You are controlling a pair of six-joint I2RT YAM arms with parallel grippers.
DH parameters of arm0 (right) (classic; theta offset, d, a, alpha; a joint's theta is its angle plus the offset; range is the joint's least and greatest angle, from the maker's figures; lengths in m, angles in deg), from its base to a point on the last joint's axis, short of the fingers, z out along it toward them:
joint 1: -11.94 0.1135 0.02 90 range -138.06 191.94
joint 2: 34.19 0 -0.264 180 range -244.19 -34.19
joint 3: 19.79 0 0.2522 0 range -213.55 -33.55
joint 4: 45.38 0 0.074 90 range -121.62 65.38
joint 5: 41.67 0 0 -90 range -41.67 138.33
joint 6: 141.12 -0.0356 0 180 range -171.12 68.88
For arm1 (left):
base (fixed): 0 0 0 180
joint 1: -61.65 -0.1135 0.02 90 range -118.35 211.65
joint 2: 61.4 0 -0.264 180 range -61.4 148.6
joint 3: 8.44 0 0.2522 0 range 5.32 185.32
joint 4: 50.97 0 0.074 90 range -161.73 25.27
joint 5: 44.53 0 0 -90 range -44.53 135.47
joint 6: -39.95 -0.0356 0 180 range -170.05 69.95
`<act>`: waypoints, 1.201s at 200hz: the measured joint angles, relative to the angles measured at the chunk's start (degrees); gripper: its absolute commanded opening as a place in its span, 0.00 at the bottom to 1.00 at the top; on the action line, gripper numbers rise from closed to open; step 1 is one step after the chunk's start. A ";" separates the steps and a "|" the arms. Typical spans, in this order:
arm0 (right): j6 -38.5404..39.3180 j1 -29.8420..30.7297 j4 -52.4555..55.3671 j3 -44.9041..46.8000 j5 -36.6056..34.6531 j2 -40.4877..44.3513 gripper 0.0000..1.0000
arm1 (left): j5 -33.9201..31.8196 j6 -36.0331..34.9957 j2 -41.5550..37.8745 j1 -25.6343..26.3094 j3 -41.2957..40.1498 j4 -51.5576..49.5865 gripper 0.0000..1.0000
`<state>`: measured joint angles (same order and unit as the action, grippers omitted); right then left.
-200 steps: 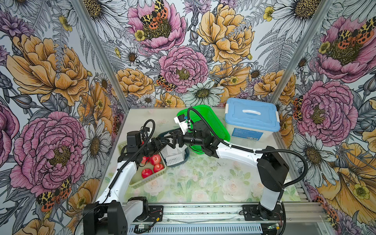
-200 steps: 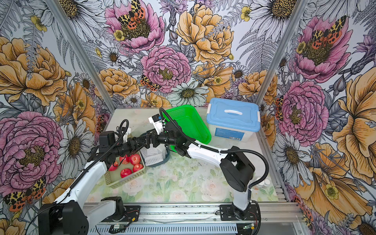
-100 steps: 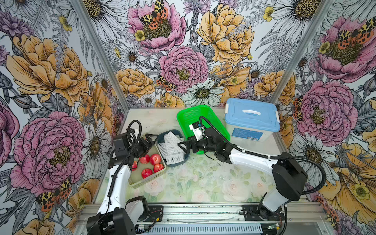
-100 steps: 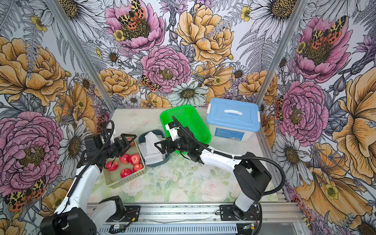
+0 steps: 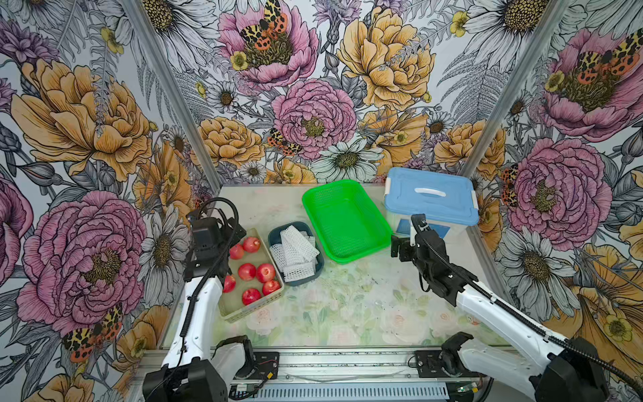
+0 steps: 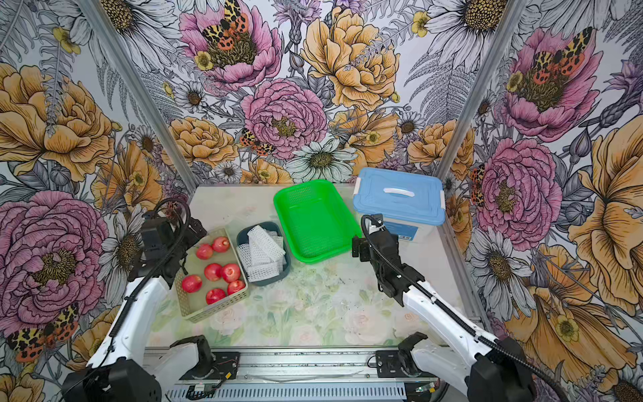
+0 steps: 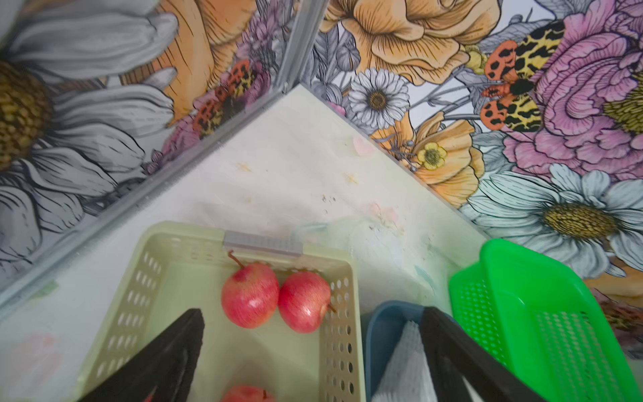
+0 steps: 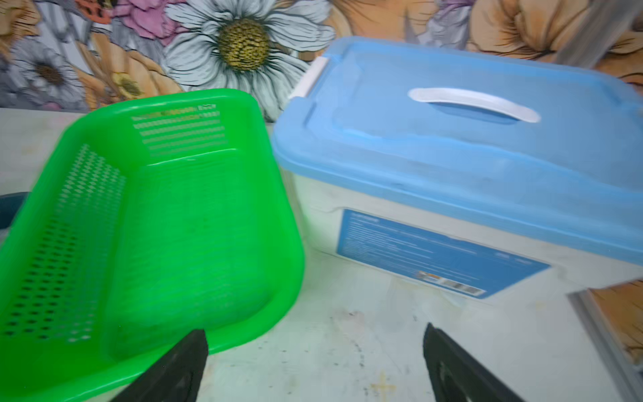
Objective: Remove foam nets from apples
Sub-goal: Reset both arms
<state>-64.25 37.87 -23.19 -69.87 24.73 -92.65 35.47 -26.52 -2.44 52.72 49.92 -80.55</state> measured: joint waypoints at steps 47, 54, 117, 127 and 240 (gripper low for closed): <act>6.29 -6.05 -15.50 16.26 -7.08 7.80 1.00 | -12.31 -9.31 9.57 5.31 -5.38 14.32 0.99; 7.28 -6.78 -20.24 19.98 -6.99 8.83 1.00 | -12.81 -10.29 10.43 5.31 -6.16 15.89 0.99; 12.68 -10.67 -45.35 29.68 -6.03 2.60 1.00 | -10.95 -16.57 10.91 5.33 -19.43 36.06 0.99; 12.98 -11.02 -48.00 29.68 -5.53 1.07 1.00 | -9.84 -17.22 11.58 5.33 -20.33 38.77 0.99; 18.36 -13.70 -81.37 28.09 -3.58 -30.29 1.00 | 9.25 -19.04 26.38 2.97 -26.03 66.93 0.99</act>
<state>-45.89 24.17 -104.56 -41.78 21.15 -122.94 44.71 -45.56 23.94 55.69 23.89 -13.62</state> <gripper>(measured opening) 0.996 0.990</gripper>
